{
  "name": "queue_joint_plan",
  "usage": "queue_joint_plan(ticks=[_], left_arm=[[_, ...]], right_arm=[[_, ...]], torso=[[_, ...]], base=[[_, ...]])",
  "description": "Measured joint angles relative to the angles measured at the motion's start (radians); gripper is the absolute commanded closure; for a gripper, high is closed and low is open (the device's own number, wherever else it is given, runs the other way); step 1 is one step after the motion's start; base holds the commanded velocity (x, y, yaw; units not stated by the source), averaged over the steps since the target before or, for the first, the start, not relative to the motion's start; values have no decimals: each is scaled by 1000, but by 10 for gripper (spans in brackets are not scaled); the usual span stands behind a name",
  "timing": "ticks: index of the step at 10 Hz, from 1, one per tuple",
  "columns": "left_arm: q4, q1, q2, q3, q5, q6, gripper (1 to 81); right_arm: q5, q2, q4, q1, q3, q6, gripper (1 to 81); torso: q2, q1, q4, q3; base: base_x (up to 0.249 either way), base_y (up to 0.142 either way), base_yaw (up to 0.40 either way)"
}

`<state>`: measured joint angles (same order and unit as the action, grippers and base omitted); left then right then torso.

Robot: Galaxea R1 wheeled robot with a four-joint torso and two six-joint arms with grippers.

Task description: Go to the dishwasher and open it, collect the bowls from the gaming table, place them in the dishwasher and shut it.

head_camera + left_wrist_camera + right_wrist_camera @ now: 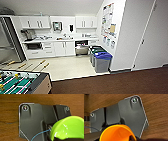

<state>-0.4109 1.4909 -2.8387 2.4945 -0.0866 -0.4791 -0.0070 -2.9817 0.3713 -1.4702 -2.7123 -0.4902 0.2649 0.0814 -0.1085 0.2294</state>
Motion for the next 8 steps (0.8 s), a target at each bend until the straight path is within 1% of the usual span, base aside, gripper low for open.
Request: queue_joint_plan(ticks=[8], left_arm=[[4, 0, 2, 0, 0, 0, 811]], right_arm=[[0, -1, 0, 2, 0, 0, 811]], torso=[[0, 0, 0, 0]], base=[[135, 0, 0]])
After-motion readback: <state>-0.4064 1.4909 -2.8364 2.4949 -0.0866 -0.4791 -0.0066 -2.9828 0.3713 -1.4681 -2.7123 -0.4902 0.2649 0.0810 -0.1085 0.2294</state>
